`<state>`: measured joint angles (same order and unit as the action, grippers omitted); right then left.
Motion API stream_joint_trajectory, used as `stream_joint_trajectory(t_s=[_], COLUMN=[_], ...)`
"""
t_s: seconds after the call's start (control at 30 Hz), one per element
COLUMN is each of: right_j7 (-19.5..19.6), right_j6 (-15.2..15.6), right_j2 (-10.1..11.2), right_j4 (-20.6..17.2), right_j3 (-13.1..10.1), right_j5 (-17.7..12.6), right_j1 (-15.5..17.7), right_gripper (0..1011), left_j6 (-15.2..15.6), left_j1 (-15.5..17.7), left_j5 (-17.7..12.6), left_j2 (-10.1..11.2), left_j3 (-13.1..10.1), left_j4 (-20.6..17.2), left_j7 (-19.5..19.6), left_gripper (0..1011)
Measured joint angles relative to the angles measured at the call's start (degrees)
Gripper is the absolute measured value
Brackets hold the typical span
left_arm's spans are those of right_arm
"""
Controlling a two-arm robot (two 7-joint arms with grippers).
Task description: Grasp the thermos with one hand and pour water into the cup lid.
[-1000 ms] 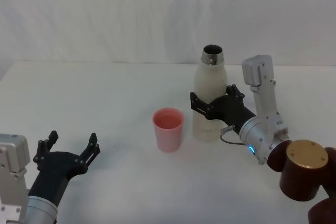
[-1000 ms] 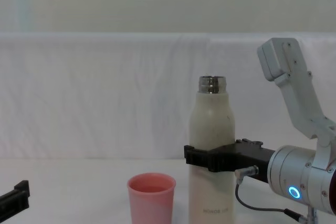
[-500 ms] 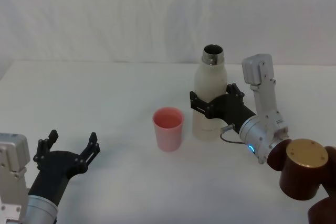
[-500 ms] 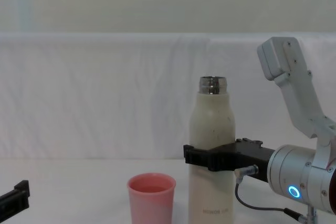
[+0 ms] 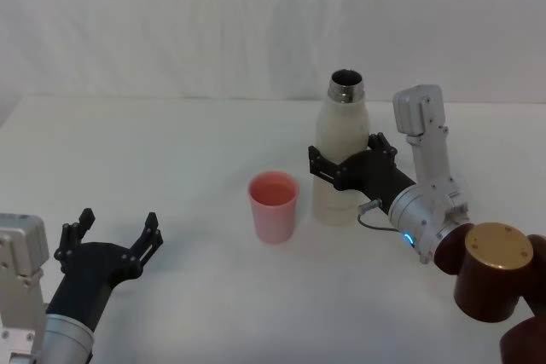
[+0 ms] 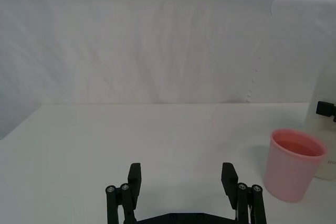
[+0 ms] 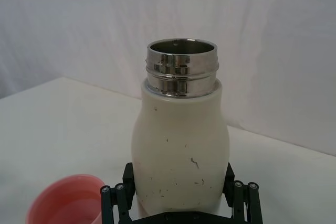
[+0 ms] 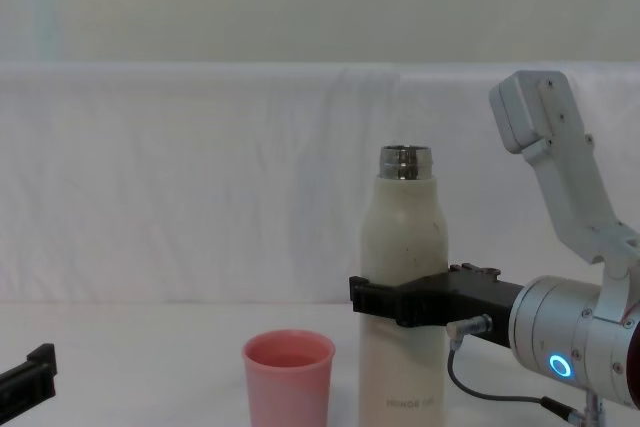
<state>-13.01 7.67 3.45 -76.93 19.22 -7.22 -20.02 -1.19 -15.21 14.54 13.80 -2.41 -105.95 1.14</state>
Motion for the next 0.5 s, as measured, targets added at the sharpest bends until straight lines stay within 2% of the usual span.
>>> stream_joint_trajectory(t_s=[0.5], right_j7=[0.0], right_j6=[-0.4], right_j2=[0.5], right_j4=[-1.1], right_j3=[0.0], right_j5=[-0.2], right_j1=[0.7], right_gripper=[1001], left_j6=[0.0], left_j1=[0.0], left_j5=[0.0], left_j2=[0.0], left_j3=[0.0], left_j4=[0.0], left_j7=[0.0], left_gripper=[1001])
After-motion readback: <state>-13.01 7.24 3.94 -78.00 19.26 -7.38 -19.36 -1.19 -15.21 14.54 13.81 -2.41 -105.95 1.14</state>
